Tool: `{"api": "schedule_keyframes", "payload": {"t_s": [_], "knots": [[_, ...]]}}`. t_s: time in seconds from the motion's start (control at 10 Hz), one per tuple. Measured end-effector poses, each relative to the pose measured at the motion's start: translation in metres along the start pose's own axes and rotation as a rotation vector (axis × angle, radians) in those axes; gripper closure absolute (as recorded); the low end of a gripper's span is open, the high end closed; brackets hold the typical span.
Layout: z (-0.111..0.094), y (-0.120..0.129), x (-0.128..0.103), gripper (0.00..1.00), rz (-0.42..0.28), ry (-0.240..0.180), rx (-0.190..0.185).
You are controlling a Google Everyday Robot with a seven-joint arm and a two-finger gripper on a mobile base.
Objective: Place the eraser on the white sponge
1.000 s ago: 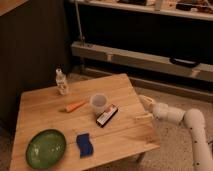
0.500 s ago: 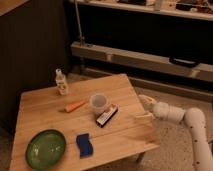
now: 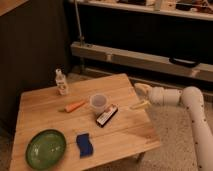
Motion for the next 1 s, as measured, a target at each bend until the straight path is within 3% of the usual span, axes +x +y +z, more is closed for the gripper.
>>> {"api": "schedule_keyframes", "payload": {"t_s": [0.4, 0.5, 0.6, 0.9, 1.0], "knots": [[0.005, 0.027, 0.007, 0.20, -0.175, -0.301, 0.052], [0.007, 0.029, 0.001, 0.20, -0.219, -0.394, 0.070], [0.009, 0.029, -0.004, 0.20, -0.241, -0.444, 0.082], [0.018, 0.018, -0.023, 0.20, -0.277, -0.497, 0.115], [0.021, 0.014, -0.028, 0.20, -0.287, -0.497, 0.122]]}}
